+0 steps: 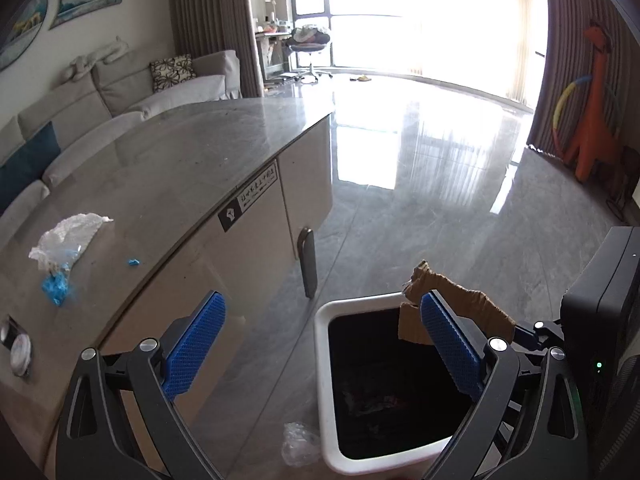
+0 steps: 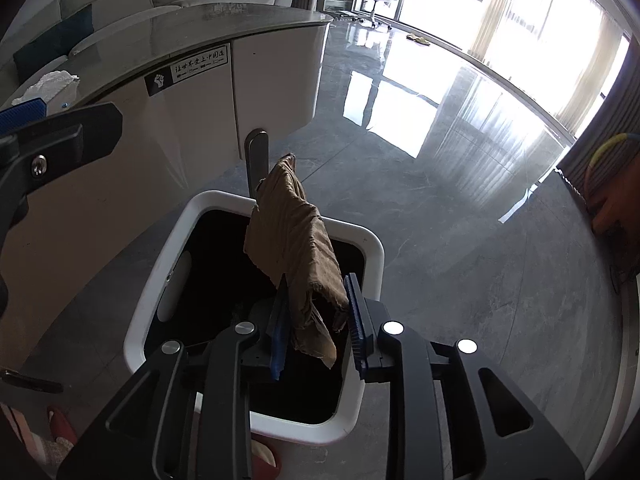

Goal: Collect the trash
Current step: 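Open the left gripper to drop the purple cup into the bin while the right lowers the cardboard, then move both tools back over the table toward the remaining trash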

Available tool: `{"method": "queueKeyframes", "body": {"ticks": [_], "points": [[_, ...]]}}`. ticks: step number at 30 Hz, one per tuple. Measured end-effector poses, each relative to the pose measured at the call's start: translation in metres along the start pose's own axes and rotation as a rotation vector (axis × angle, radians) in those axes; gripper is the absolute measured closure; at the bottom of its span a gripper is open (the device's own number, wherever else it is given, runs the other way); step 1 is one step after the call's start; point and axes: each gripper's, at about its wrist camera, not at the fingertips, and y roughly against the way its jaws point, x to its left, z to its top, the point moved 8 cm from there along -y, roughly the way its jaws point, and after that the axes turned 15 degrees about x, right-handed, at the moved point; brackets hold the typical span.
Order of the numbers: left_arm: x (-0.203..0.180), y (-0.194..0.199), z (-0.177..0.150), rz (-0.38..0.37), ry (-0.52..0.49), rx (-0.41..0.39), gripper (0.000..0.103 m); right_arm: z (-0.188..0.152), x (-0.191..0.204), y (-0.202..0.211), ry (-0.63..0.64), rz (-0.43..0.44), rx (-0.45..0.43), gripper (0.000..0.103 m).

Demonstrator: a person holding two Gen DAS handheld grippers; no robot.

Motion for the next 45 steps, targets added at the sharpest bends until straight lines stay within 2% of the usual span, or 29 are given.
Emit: {"method": "queueKeyframes", "body": {"ticks": [1,3,5,8,14,24,28,34,45], "points": [[0.001,0.0,0.0,-0.004,0.003,0.001,0.005,0.001,0.002,-0.001,-0.003,-0.005,0.003,0.065],[0.001,0.0,0.0,-0.007,0.007,0.0,0.005,0.002,0.003,-0.004,-0.006,0.007,0.013,0.021],[0.0,0.0,-0.001,-0.008,0.005,0.005,0.005,0.006,0.004,0.0,-0.008,-0.001,-0.016,0.01],[0.0,0.002,-0.001,-0.004,0.004,0.002,0.005,0.009,0.003,0.005,0.0,-0.019,-0.039,0.005],[0.001,0.006,-0.002,-0.006,0.006,-0.002,0.005,0.012,-0.001,0.012,-0.017,-0.014,-0.073,0.005],[0.007,0.02,-0.004,0.008,0.011,-0.027,0.005,0.022,0.004,0.04,-0.031,0.01,-0.189,0.005],[0.022,0.028,-0.008,0.027,0.032,-0.045,0.005,0.029,0.013,0.057,-0.028,0.033,-0.249,0.005],[0.067,0.048,-0.019,0.052,0.104,-0.074,0.004,0.038,0.041,0.095,0.02,0.047,-0.386,0.005],[0.185,0.087,-0.05,0.204,0.256,-0.126,0.004,0.059,0.116,0.133,0.122,0.08,-0.522,0.005]]}}
